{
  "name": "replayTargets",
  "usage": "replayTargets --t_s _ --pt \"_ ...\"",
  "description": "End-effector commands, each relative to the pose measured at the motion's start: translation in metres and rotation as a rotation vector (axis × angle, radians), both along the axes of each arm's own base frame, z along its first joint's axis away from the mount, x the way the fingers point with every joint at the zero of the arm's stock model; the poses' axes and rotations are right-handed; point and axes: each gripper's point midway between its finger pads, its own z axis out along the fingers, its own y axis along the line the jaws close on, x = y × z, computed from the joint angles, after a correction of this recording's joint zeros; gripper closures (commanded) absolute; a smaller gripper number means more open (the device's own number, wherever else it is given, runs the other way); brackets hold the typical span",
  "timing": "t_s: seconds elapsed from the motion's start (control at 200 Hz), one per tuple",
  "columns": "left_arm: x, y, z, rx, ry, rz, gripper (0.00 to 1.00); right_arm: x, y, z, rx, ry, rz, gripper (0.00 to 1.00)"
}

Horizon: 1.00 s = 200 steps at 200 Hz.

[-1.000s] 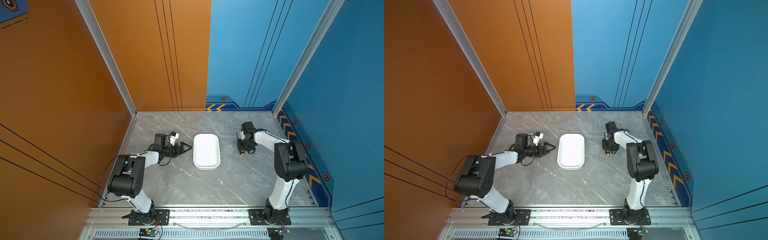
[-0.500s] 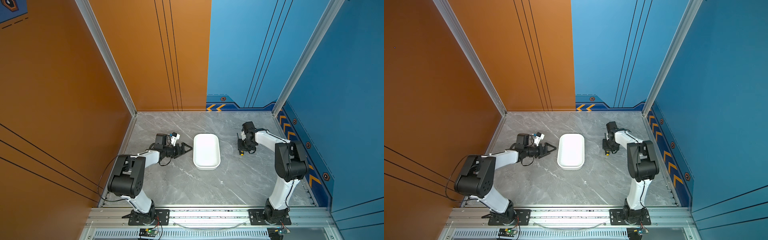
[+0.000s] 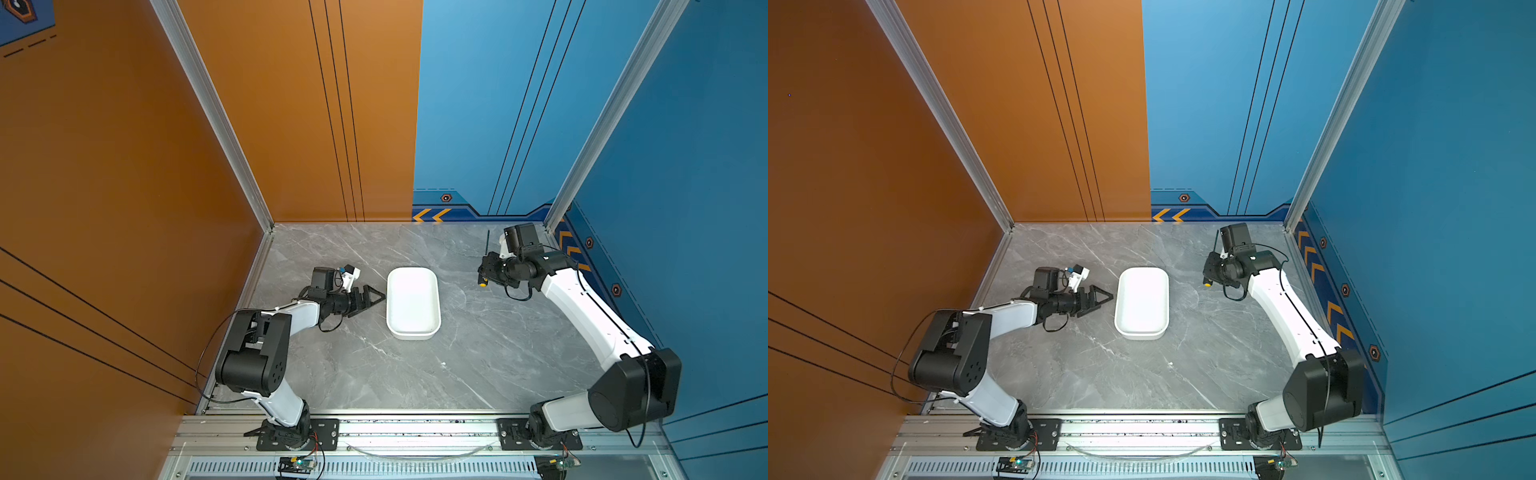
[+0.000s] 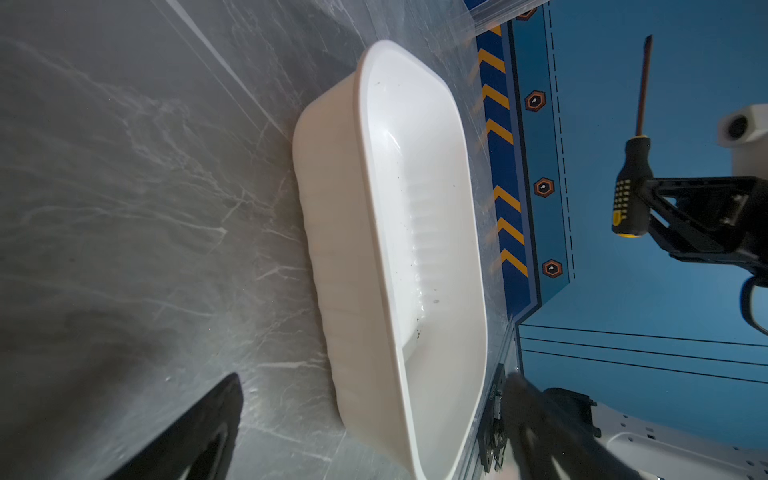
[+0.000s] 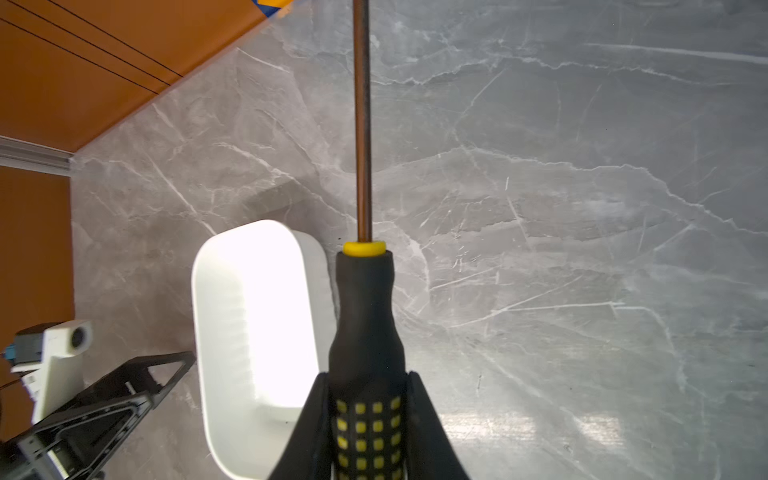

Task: Put the screwdriver in the bin
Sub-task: 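Lift the screwdriver with the right gripper and carry it over the white bin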

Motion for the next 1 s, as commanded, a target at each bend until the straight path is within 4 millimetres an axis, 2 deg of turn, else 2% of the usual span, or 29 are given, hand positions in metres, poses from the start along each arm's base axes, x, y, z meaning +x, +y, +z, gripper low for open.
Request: replayTargets --t_s 0.0,0.085,0.245,0.386,0.696,0.891,0.996 --pt "0.006 -0.001 0.007 0.009 -0.004 0.01 0.02 -0.023 0.016 0.028 0.003 -0.025 -0.057 1.0" --pt "0.007 -0.002 0.006 0.002 0.001 0.005 0.02 -0.031 0.031 0.041 0.003 -0.058 -0.078 1.0" --pt "0.008 -0.003 0.011 -0.003 -0.008 0.004 0.02 -0.036 0.059 0.041 0.033 -0.051 -0.074 1.0" --pt "0.009 -0.004 0.014 -0.01 -0.01 0.004 0.02 -0.033 0.083 0.022 0.084 0.038 -0.045 1.0" --pt "0.008 -0.003 0.015 -0.011 -0.006 0.013 0.02 -0.025 0.127 -0.028 0.036 0.179 0.006 1.0" --pt "0.007 -0.003 0.013 -0.009 0.001 0.011 0.02 -0.023 0.15 -0.051 -0.001 0.225 0.046 1.0" --pt "0.005 -0.002 0.011 -0.005 0.004 0.008 0.02 -0.024 0.156 -0.063 -0.033 0.248 0.059 1.0"
